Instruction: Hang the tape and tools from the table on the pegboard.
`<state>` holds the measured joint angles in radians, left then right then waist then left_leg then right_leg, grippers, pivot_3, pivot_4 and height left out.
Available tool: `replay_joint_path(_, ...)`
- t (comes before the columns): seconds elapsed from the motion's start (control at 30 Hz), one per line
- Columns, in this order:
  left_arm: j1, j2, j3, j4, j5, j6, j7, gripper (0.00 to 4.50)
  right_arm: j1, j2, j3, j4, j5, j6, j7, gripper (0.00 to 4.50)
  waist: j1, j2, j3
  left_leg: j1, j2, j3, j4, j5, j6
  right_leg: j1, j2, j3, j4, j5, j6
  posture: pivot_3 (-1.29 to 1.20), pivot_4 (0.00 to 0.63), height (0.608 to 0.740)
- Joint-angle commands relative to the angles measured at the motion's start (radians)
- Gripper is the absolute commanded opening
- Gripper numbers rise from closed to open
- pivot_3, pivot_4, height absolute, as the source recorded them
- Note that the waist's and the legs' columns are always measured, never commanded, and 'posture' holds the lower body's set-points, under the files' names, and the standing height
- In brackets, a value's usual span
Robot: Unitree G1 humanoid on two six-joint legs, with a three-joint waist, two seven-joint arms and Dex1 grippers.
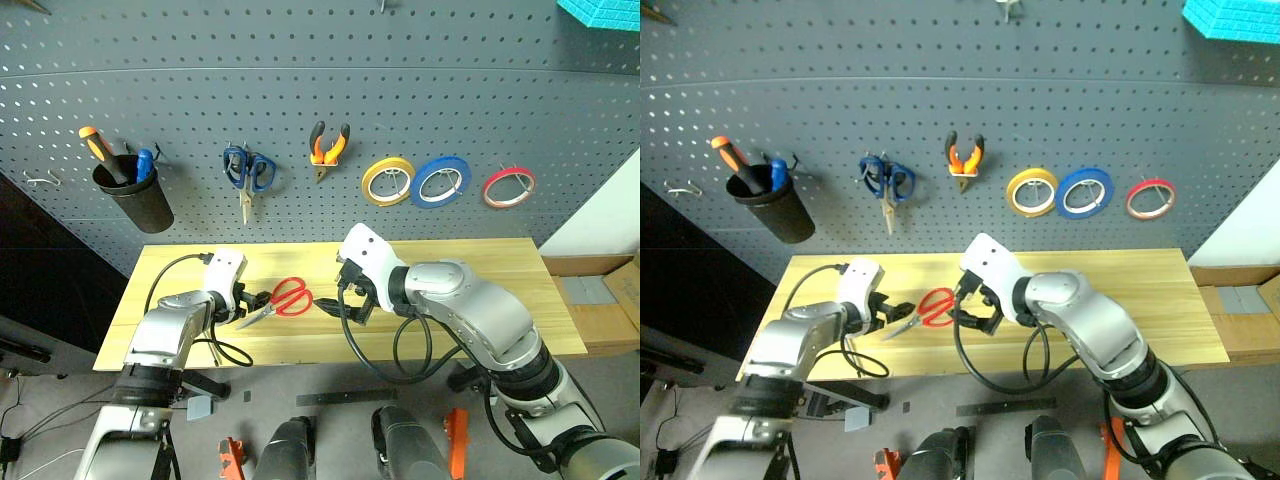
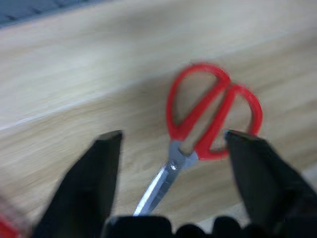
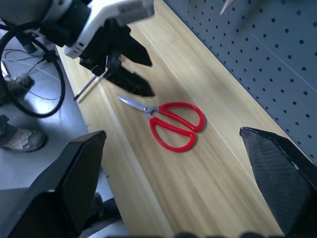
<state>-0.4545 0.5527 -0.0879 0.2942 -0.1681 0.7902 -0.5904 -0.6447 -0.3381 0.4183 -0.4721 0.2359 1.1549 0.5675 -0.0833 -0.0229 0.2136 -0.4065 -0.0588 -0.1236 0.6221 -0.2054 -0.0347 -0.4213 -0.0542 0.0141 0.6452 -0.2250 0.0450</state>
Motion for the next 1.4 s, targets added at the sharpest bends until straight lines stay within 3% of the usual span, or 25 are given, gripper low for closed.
replay_joint_path(0.03, -0.049, 0.024, -0.063, 0.108, 0.060, -0.079, -0.062, 4.46, -0.003, 0.000, -0.009, -0.055, 0.022, 0.011, -0.006, 4.50, 0.000, 0.000, 0.000, 0.000, 0.000, 0.000, 0.000, 0.000, 0.000, 0.000, 0.000, 0.000, 0.000, 0.000, 0.000, -0.14, 0.211, 0.740)
replay_joint_path(0.47, -0.164, -0.048, -0.149, 0.406, 0.162, -0.241, -0.160, 4.46, -0.037, -0.067, 0.041, -0.119, 0.038, -0.053, 0.034, 4.50, -0.003, -0.001, 0.001, -0.002, 0.000, -0.001, 0.000, 0.000, 0.000, -0.001, -0.002, 0.000, -0.001, 0.000, 0.000, -0.16, 0.213, 0.740)
replay_joint_path(0.57, -0.177, -0.046, -0.162, 0.465, 0.194, -0.287, -0.176, 3.93, -0.040, -0.073, 0.047, -0.117, 0.034, -0.060, 0.031, 4.50, -0.004, -0.001, 0.001, -0.002, 0.001, -0.001, 0.001, 0.000, 0.000, -0.002, -0.002, 0.000, 0.000, 0.000, 0.000, -0.16, 0.212, 0.740)
replay_joint_path(0.93, -0.227, -0.056, -0.149, 0.620, 0.241, -0.375, -0.195, 0.27, -0.040, -0.094, 0.053, -0.110, 0.023, -0.071, 0.024, 4.50, -0.005, -0.001, 0.001, -0.002, 0.000, -0.001, 0.001, 0.000, 0.000, -0.001, -0.002, -0.001, 0.000, 0.000, 0.000, -0.17, 0.206, 0.740)
replay_joint_path(1.2, -0.171, -0.074, -0.055, 0.549, 0.199, -0.407, -0.101, 0.26, -0.033, -0.122, 0.064, -0.112, 0.008, -0.088, 0.024, 4.50, -0.006, -0.001, 0.001, -0.002, 0.000, -0.001, 0.002, 0.000, 0.000, -0.001, -0.002, -0.001, 0.000, 0.000, 0.000, -0.18, 0.204, 0.740)
replay_joint_path(1.4, 0.098, -0.149, 0.114, 0.112, 0.115, -0.430, 0.089, 0.26, -0.025, -0.155, 0.055, -0.120, -0.005, -0.128, 0.026, 4.50, -0.006, -0.001, 0.001, -0.003, 0.000, -0.001, 0.001, 0.000, 0.000, -0.002, -0.005, 0.000, -0.001, 0.000, 0.000, -0.18, 0.204, 0.740)
